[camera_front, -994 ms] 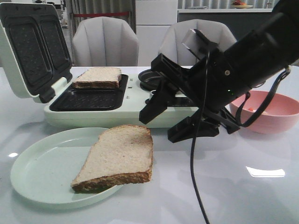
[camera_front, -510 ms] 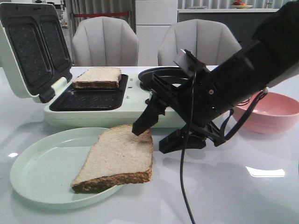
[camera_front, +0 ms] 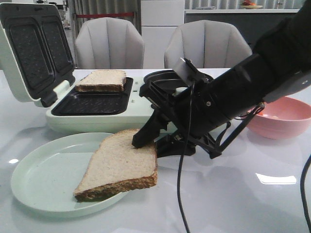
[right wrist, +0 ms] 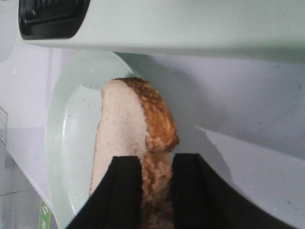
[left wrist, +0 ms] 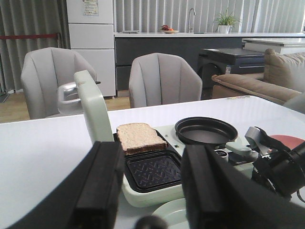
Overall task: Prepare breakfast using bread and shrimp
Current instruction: 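Reach the right gripper across and grasp the remaining bread slice, then carry the bread slice with the right gripper onto the sandwich maker plate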
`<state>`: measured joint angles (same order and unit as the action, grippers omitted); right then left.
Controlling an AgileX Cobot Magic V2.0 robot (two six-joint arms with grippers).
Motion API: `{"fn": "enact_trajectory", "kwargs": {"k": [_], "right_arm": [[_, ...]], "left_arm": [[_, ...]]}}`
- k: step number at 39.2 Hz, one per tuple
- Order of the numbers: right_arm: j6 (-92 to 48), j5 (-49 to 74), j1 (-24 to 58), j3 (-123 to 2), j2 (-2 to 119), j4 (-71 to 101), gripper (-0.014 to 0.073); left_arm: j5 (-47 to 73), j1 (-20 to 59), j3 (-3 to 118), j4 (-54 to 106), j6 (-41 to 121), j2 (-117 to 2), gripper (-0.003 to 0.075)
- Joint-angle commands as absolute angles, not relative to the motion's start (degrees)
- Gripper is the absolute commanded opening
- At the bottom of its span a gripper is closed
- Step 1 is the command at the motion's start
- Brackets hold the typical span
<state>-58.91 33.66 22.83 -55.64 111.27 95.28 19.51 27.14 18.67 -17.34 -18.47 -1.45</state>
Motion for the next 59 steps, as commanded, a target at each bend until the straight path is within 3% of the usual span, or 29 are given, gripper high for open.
{"fn": "enact_trajectory", "kwargs": {"k": [1,17,26,45,59], "right_arm": [[-60.3,36.9,22.7,-57.0,107.7,98.0,0.0206],[-67.2,40.1,22.7,-57.6,99.3,102.9,0.0205],[-69.7,42.9,23.0,-66.4,100.1,106.5,0.0205],[-69.5,42.9,23.1,-89.1,114.7,106.7,0.0205],[-69.5,43.0,23.5,-95.8,122.9,106.7,0.0205]], "left_arm": [[14.8,27.7,20.0,-17.6,-19.1,-2.0,0.0363],[14.8,27.7,20.0,-17.6,-19.1,-2.0,0.0363],[14.8,27.7,20.0,-17.6,-19.1,-2.0,0.0363],[14.8,27.7,20.0,-17.6,-19.1,-2.0,0.0363],[14.8,27.7,20.0,-17.6,-19.1,-2.0,0.0363]]}}
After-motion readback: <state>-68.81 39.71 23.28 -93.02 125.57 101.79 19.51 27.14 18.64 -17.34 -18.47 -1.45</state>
